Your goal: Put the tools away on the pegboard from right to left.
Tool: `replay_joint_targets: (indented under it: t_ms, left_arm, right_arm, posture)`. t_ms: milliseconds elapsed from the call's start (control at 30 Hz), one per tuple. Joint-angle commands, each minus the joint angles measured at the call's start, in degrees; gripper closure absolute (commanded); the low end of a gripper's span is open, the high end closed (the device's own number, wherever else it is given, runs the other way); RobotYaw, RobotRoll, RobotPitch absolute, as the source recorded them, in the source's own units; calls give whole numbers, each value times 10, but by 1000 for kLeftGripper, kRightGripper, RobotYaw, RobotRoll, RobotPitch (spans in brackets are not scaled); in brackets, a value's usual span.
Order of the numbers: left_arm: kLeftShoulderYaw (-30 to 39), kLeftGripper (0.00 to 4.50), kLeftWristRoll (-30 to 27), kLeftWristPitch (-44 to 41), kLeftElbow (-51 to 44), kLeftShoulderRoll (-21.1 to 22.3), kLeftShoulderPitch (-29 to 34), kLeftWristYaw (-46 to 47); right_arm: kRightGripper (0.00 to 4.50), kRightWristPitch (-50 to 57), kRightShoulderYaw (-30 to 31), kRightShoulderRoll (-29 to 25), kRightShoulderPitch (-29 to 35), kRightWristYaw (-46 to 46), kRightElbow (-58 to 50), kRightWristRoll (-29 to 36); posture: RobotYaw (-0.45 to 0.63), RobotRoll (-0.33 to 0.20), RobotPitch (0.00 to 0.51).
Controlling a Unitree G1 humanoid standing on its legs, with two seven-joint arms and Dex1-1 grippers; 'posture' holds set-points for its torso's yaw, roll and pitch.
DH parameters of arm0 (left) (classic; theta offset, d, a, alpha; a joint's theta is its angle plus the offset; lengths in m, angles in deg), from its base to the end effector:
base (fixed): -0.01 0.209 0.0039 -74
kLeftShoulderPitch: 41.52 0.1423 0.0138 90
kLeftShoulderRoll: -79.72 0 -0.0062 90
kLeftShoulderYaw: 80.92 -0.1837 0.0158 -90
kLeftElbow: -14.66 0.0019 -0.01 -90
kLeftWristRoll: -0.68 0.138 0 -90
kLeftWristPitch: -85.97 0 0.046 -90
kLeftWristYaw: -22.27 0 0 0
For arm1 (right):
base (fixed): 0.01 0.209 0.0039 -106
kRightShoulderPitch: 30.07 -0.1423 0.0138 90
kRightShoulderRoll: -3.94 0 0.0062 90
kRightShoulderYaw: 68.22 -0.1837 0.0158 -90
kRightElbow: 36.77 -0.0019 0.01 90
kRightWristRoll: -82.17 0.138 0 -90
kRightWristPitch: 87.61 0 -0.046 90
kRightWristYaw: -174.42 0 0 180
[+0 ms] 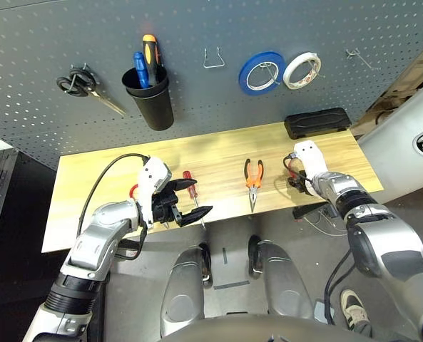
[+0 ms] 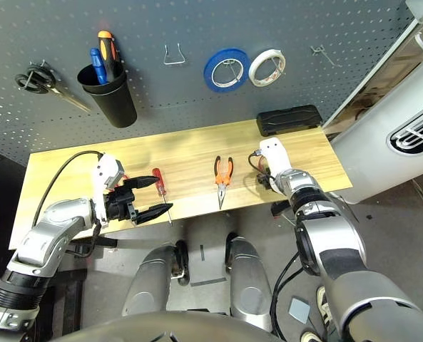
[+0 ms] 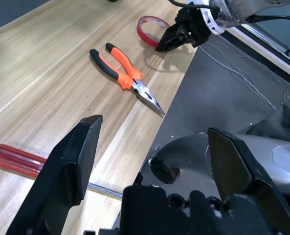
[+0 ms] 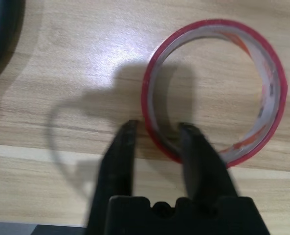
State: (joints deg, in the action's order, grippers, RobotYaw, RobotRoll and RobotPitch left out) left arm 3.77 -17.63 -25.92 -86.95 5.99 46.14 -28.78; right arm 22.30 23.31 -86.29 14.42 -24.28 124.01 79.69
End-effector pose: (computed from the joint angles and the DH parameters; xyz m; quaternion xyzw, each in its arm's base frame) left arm 0.2082 0.2175 0.0882 0.0773 0.1444 -0.4822 0.8606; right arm 0.3089 -0.2080 0.0318 -0.0988 0.4021 0.0991 0.9048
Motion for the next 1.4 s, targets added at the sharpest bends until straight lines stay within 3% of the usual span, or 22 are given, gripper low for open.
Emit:
replay_joint_targets:
  t_ms: [33, 67, 500, 967, 1400]
  left_arm:
    - [1, 0, -5, -6, -13, -1, 9, 7]
    - [1, 0, -4, -5, -9, -3, 7, 9]
    - [-1, 0, 7, 20, 29, -30, -29, 23]
    - [70, 0, -20, 102, 62, -56, -29, 41]
    - [108, 0, -37, 142, 91, -56, -29, 30]
  right_arm:
    - [4244, -4, 5, 1, 2, -5, 17, -13]
    - [4475, -5, 4, 1, 1, -6, 18, -14]
    - [4475, -10, 18, -44, -2, -50, -48, -34]
    - [4475, 111, -13, -128, 103, -81, -438, -9]
    - [4475, 133, -19, -154, 133, -60, -597, -13]
  posture:
    - [19, 0, 232]
    - [13, 0, 223]
    - [0, 0, 163]
    - [-22, 0, 68]
    - [-27, 0, 21]
